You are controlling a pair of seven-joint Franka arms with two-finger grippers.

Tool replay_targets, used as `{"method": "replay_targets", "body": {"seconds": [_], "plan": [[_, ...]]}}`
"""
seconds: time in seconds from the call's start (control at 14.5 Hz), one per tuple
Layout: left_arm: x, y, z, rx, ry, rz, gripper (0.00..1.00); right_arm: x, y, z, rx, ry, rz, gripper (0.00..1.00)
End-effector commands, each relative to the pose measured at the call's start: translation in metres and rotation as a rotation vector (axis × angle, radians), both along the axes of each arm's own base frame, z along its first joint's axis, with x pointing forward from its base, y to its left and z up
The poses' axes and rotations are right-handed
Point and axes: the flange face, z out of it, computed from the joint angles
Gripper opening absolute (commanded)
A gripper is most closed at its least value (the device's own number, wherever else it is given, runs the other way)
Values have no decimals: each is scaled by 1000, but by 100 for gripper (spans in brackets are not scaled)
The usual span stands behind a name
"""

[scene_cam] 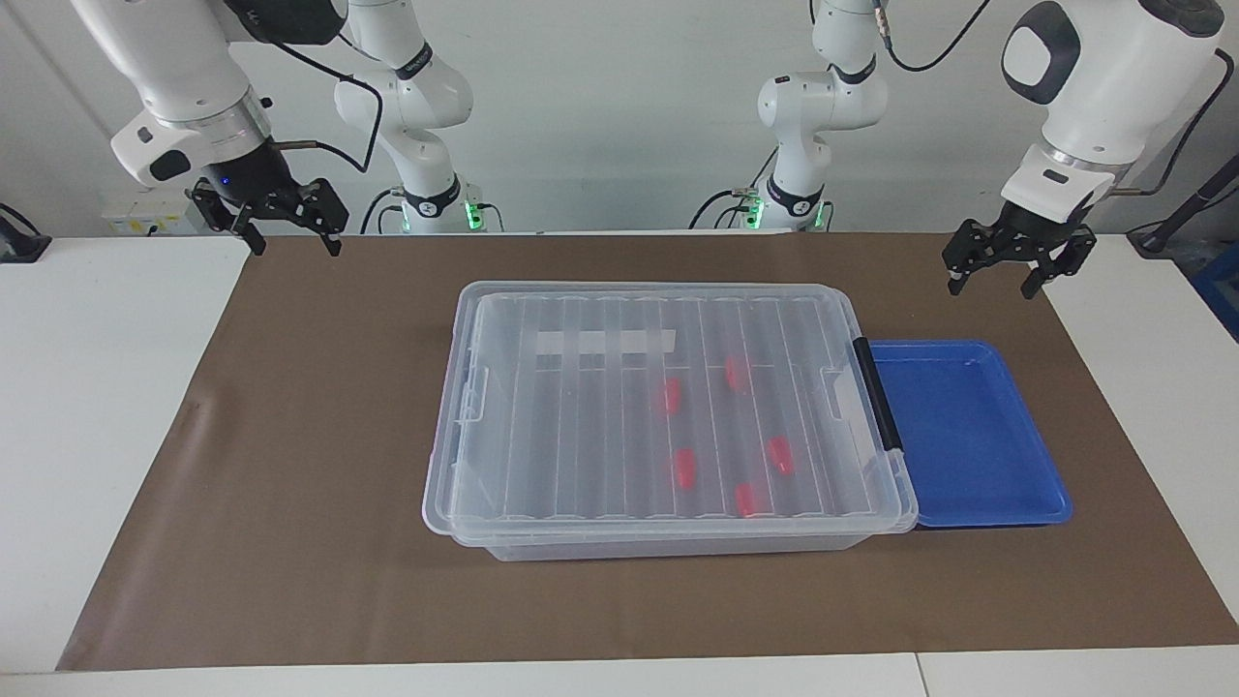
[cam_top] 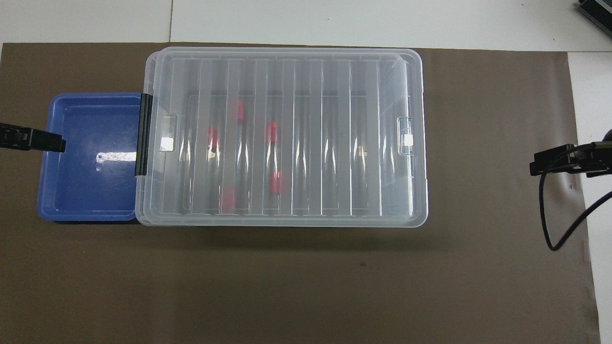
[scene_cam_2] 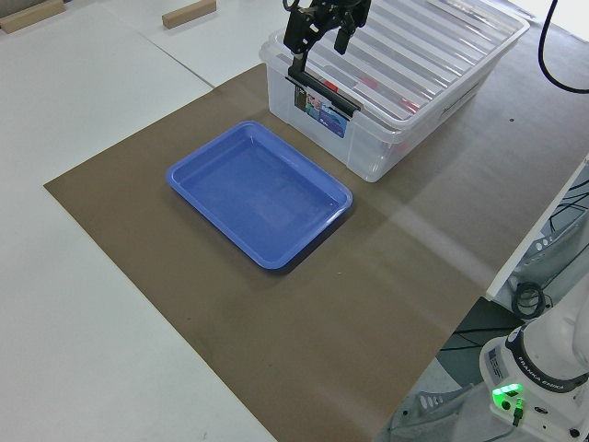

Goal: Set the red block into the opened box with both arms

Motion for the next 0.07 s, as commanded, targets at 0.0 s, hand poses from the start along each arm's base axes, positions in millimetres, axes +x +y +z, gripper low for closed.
{"method": "replay_targets", "body": {"seconds": [0.0], "plan": [[0, -1, 1, -16, -8, -3, 100, 3, 3, 3, -20, -2, -24, 100]]}}
